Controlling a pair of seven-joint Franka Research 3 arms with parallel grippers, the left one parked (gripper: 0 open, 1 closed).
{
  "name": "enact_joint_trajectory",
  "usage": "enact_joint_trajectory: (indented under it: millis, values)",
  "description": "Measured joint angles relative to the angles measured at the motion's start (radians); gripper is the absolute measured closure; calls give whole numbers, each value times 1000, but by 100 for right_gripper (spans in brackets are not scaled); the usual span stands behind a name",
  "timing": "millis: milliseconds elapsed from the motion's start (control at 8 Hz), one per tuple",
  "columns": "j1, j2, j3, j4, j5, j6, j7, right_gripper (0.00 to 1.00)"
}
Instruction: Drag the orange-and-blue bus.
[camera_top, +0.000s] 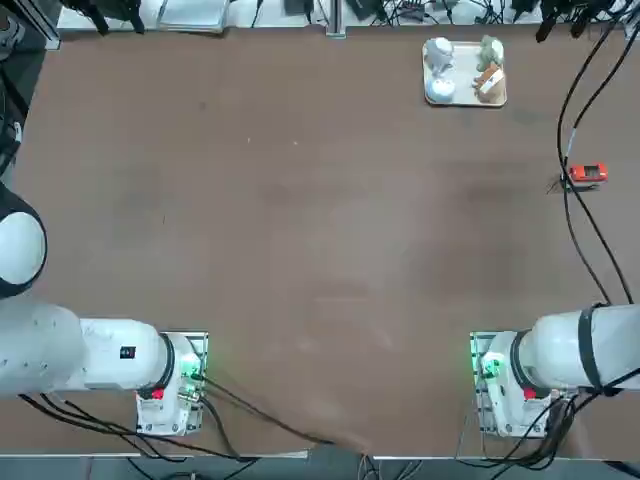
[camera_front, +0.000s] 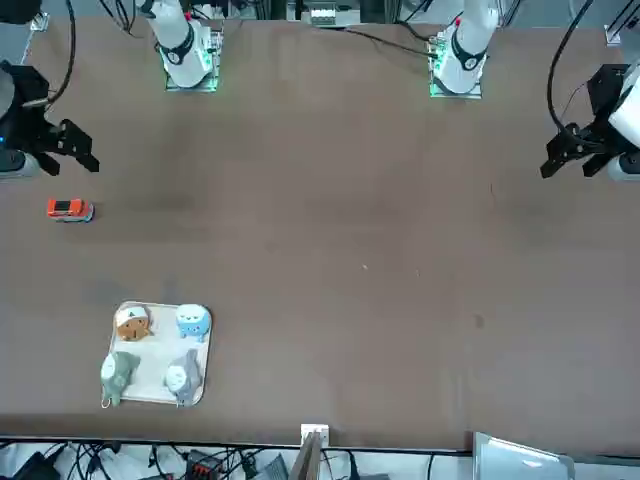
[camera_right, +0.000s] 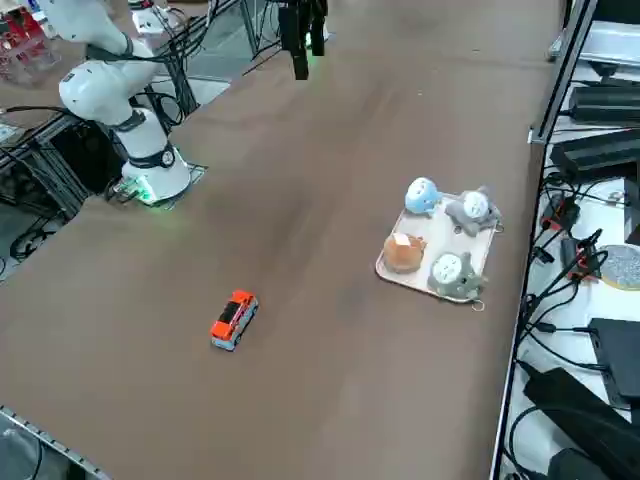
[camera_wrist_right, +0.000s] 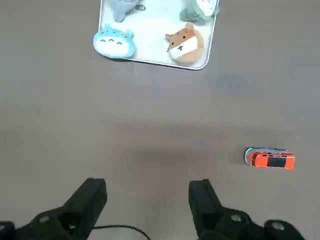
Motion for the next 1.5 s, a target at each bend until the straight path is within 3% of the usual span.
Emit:
enact_joint_trajectory:
  millis: [1500]
  values:
    - [2,15,3,1,1,-5,0,0]
